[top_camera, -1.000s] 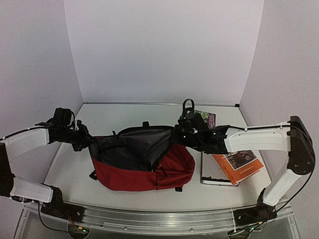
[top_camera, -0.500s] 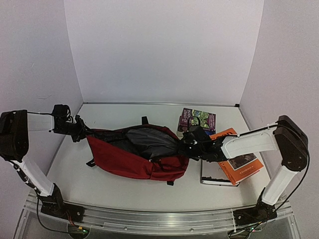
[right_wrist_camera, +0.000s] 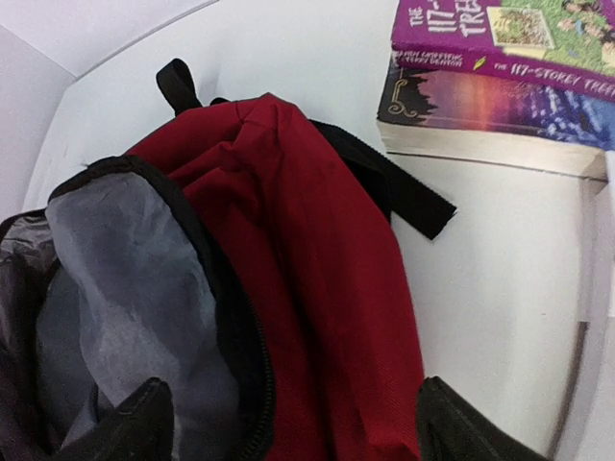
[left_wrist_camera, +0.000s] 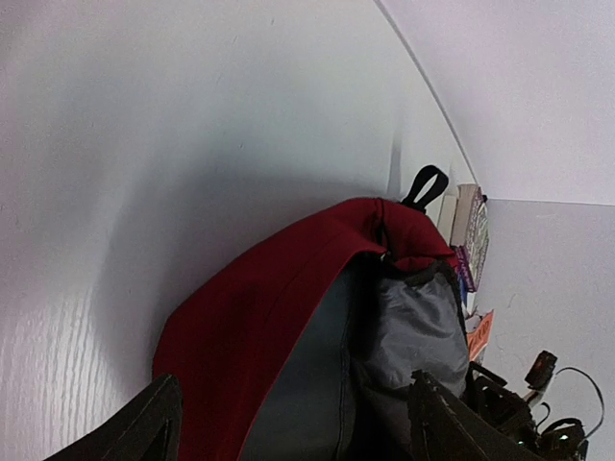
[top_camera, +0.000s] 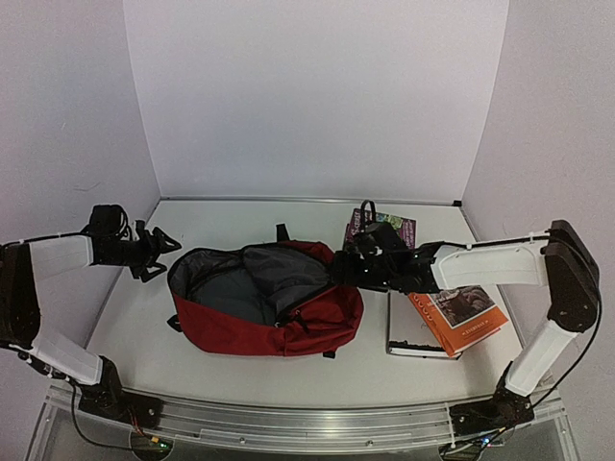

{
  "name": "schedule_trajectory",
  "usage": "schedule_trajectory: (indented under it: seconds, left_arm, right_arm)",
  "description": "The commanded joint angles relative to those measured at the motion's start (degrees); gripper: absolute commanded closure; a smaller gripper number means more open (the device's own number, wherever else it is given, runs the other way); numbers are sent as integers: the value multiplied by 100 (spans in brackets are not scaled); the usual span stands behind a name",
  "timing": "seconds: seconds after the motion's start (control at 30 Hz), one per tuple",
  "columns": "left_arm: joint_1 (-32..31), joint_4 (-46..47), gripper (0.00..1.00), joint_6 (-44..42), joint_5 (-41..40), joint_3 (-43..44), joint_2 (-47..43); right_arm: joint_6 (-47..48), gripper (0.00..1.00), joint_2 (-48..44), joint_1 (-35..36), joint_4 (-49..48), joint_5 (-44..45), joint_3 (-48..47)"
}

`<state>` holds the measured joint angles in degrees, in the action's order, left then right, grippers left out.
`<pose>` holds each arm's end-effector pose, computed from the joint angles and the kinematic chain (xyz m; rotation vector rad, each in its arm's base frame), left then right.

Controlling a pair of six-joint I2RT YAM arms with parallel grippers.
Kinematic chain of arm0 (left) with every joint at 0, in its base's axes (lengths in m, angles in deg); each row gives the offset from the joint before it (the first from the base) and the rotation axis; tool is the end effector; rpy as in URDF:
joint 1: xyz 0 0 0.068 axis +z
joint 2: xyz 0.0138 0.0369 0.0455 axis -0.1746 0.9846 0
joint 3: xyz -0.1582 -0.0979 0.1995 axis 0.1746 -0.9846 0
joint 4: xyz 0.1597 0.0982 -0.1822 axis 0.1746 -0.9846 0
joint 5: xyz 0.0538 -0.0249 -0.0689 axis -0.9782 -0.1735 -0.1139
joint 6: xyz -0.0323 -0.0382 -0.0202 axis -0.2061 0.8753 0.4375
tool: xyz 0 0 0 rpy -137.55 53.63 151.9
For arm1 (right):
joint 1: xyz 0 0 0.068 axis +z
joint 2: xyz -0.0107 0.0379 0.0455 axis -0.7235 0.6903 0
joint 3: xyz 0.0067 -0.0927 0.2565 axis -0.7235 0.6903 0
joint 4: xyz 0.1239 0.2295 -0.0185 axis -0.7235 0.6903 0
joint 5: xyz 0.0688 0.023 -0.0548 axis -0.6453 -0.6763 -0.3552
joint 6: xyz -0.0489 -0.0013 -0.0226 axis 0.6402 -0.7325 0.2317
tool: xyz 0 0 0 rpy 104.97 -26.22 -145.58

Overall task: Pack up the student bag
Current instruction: Unzip the student bag at the center of the board, then pick up the book from the center of the board.

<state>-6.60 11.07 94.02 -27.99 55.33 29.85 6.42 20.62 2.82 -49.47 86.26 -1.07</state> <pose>0.2762 -0.0042 0.2080 -0.5593 2.3645 -1.0259 0.2451 0.2735 0.2050 -0.0429 2.3234 0.6351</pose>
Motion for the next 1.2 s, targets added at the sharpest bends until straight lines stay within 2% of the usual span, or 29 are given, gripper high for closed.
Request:
schedule_trajectory:
  seconds: [0.0,0.17,0.23,0.37,0.47,0.57,0.7,0.73,0.9,1.03,1.1,1.17]
  left_arm:
    - [-443,-422,18,424,-683,-491,-465]
    - [-891,-469,17,728,-1021,-734,-479]
    - [-925,-473,21,765,-1146,-748,-460]
    - [-934,-466,50,711,-1318,-693,-364]
    - [-934,-449,62,563,-1381,-544,-171]
    - [-919,-449,73,389,-1541,-307,139]
    - [-920,-330,96,203,-1472,113,590]
    - [-923,-292,99,146,-1419,243,647]
    - [-912,-250,100,-203,-1436,935,892]
    - [-833,-292,99,-289,-1375,1334,1146]
    - [-815,-261,95,-250,-1326,1365,1215]
    - [-814,-259,86,-227,-1300,1328,1193]
  right_arm:
    - [686,2,-513,-62,1363,1155,-656]
    - [843,2,-588,-615,2205,1771,-736]
    - [884,2,-587,-886,2333,1790,-658]
    - [975,2,-409,-1123,2776,1953,-637]
    - [1046,8,-225,-1132,2935,1847,-561]
    - [1068,19,5,-1145,2965,1736,-526]
    - [1047,29,288,-1166,3028,1856,-573]
    - [1037,32,381,-1171,3061,1920,-608]
    - [968,38,789,-1181,3329,2165,-723]
    - [877,50,966,-1186,3424,2304,-775]
    - [820,59,1030,-1190,3492,2423,-803]
    - [805,69,1035,-1184,3534,2523,-815]
